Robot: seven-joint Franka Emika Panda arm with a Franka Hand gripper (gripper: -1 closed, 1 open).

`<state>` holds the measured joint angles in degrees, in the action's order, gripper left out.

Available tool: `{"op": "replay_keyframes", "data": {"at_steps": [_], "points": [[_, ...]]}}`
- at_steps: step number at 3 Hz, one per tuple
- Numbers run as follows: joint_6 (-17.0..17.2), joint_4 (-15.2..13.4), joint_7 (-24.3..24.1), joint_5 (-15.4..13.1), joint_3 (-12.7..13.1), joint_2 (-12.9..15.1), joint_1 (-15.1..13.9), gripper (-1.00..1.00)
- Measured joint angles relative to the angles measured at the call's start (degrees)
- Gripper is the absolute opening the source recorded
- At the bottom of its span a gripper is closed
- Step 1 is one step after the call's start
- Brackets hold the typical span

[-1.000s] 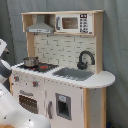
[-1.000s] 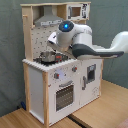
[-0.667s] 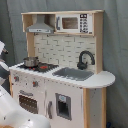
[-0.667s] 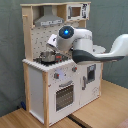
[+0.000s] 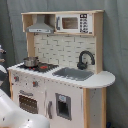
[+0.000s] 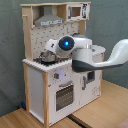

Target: Play with the kitchen

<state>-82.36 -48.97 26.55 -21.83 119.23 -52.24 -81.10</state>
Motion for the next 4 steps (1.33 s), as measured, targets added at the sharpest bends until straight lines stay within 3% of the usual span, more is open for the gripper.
{"op": "replay_keyframes", "data": {"at_steps": [2,3,4], "points": [[-4.82,-0.30,5.29,-7.88,0.67,-4.10,1.80,1.00],[-9.06,-1.09,7.07,-12.03,1.38,-6.60,2.13,1.00],[-14.02,-2.91,7.17,-14.27,1.44,-7.80,2.23,1.00]]}}
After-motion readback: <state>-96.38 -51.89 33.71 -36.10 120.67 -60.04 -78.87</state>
